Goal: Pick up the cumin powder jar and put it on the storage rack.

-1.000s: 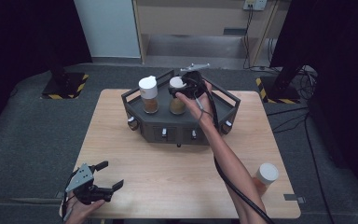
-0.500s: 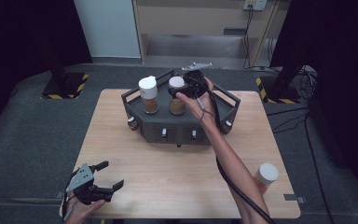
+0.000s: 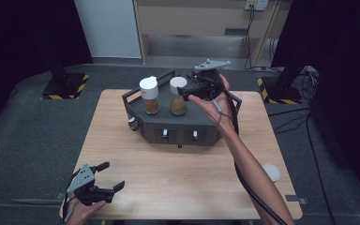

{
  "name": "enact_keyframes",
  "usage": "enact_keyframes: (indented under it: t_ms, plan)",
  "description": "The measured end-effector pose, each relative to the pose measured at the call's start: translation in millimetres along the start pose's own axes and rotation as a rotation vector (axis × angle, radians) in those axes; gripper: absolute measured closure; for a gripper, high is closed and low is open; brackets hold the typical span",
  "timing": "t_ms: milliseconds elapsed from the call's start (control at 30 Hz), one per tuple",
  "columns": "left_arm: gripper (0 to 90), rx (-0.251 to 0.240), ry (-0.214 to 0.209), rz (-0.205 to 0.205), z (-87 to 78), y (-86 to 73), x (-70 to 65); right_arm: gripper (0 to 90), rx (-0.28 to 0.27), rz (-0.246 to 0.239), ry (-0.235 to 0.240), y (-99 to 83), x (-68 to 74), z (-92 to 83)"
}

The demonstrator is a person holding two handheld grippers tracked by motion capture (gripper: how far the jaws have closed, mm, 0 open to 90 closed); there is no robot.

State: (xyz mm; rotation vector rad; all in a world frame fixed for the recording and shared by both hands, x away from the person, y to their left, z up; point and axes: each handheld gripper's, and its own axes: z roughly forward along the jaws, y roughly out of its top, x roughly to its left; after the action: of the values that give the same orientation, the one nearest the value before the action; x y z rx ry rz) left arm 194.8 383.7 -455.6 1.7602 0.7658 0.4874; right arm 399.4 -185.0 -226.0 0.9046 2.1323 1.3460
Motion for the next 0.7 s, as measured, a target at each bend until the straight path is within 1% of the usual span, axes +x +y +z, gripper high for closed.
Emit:
enact_keyframes:
  t_ms: [100, 233, 333, 500, 700]
  plan:
    - [3.0, 0.002, 0.000, 0.002, 0.0, 0.3, -0.1, 6.2, -0.005, -0.004, 0.007, -2.0, -3.2, -16.5]
    - [2.8, 0.000, -0.002, 0.001, 0.1, 0.1, 0.0, 6.1, -0.004, -0.021, 0.000, -5.9, -5.2, -36.6]
    - [2.7, -0.003, -0.003, 0.000, 0.5, -0.2, -0.5, 6.1, -0.007, -0.016, 0.002, -10.8, -8.0, -52.1]
    - [2.3, -0.007, -0.005, 0.001, 0.3, -0.6, -0.4, 5.9, -0.026, -0.017, 0.003, -22.6, -10.7, -77.8]
    - [2.0, -0.003, -0.005, 0.005, 0.4, 0.0, -0.5, 5.5, -0.036, -0.030, -0.002, -37.7, -10.4, -106.7]
